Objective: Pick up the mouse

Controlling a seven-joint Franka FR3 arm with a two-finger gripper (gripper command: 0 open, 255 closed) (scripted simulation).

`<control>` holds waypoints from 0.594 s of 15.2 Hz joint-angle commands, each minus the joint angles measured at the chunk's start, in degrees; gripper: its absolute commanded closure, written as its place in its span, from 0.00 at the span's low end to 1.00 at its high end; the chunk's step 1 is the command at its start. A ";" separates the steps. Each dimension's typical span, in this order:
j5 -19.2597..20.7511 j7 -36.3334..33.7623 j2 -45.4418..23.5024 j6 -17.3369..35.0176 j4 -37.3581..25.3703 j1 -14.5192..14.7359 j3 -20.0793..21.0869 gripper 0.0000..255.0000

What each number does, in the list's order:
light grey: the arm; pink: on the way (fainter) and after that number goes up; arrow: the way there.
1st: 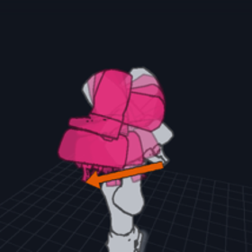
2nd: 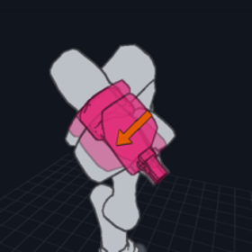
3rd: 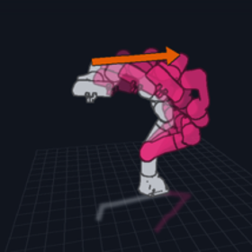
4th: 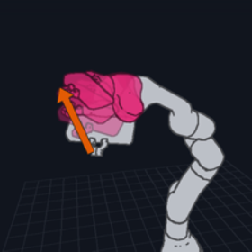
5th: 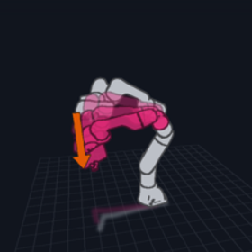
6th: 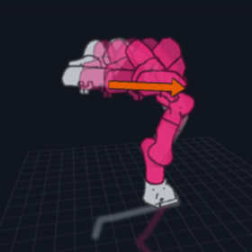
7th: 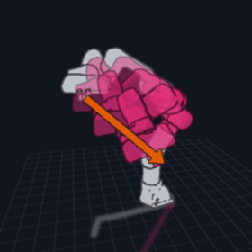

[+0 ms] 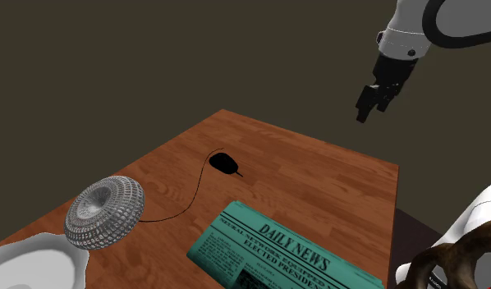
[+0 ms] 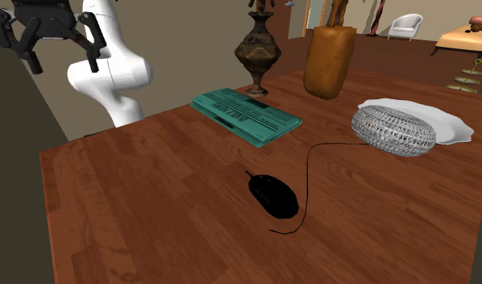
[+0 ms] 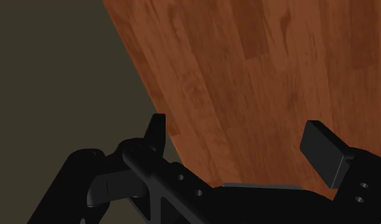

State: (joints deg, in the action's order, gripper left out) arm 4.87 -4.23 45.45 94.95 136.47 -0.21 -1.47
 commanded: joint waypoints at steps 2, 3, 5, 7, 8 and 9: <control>-0.63 -0.74 -1.42 1.25 -0.07 0.41 0.62 0.00; -1.25 -1.46 -2.90 2.49 -0.21 0.81 1.23 0.00; -2.40 -2.85 -5.97 4.93 -0.69 1.60 2.45 0.00; -3.45 -4.17 -9.20 7.30 -1.44 2.34 3.65 0.00; -3.93 -4.82 -10.87 8.44 -1.92 2.69 4.25 0.00; -4.38 -5.46 -12.58 9.56 -2.46 3.03 4.83 0.00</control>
State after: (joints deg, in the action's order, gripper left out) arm 0.94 -9.10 34.68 103.18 134.47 2.51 2.84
